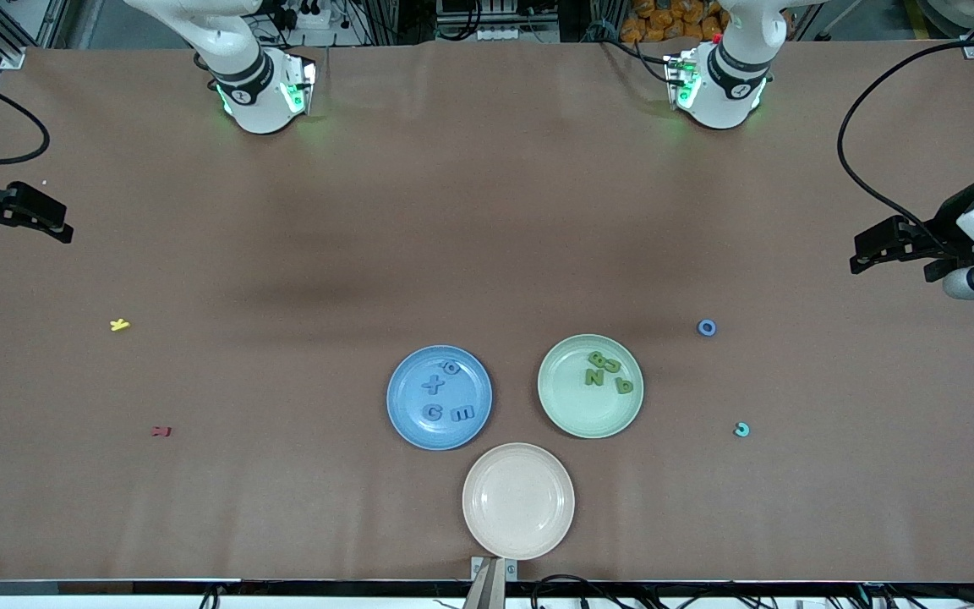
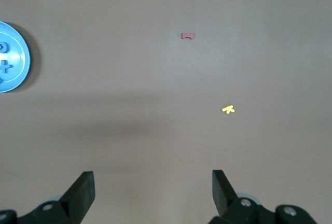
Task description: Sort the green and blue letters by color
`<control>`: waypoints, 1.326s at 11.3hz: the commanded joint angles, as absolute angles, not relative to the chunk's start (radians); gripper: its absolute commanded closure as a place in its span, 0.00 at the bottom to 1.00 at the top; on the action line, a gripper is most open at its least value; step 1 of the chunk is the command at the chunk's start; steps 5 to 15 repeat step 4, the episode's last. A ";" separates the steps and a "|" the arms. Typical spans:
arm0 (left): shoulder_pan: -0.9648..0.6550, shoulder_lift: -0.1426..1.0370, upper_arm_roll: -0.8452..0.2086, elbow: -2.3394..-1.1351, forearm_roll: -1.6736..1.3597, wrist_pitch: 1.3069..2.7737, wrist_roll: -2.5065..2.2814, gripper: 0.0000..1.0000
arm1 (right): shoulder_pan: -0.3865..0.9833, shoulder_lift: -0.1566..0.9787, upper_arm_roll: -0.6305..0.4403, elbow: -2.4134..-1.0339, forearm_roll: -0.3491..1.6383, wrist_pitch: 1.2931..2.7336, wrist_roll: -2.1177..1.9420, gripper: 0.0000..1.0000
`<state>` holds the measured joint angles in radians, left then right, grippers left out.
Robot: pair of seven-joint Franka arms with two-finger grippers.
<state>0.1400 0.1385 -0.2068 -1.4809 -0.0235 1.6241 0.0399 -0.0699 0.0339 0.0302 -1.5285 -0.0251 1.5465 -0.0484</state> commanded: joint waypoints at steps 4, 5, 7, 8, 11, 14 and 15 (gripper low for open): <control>0.140 0.138 -0.206 -1.485 -0.029 1.634 0.048 0.00 | -0.034 0.032 -0.003 -1.514 -0.031 1.522 -0.058 0.00; 0.140 0.138 -0.206 -1.485 -0.029 1.634 0.048 0.00 | -0.034 0.032 -0.003 -1.514 -0.031 1.522 -0.058 0.00; 0.140 0.138 -0.206 -1.485 -0.029 1.634 0.048 0.00 | -0.034 0.032 -0.003 -1.514 -0.031 1.522 -0.058 0.00; 0.140 0.138 -0.206 -1.485 -0.029 1.634 0.048 0.00 | -0.034 0.032 -0.003 -1.514 -0.031 1.522 -0.058 0.00; 0.140 0.138 -0.206 -1.485 -0.029 1.634 0.048 0.00 | -0.034 0.032 -0.003 -1.514 -0.031 1.522 -0.058 0.00; 0.140 0.138 -0.206 -1.485 -0.029 1.634 0.048 0.00 | -0.034 0.032 -0.003 -1.514 -0.031 1.522 -0.058 0.00; 0.140 0.138 -0.206 -1.485 -0.029 1.634 0.048 0.00 | -0.034 0.032 -0.003 -1.514 -0.031 1.522 -0.058 0.00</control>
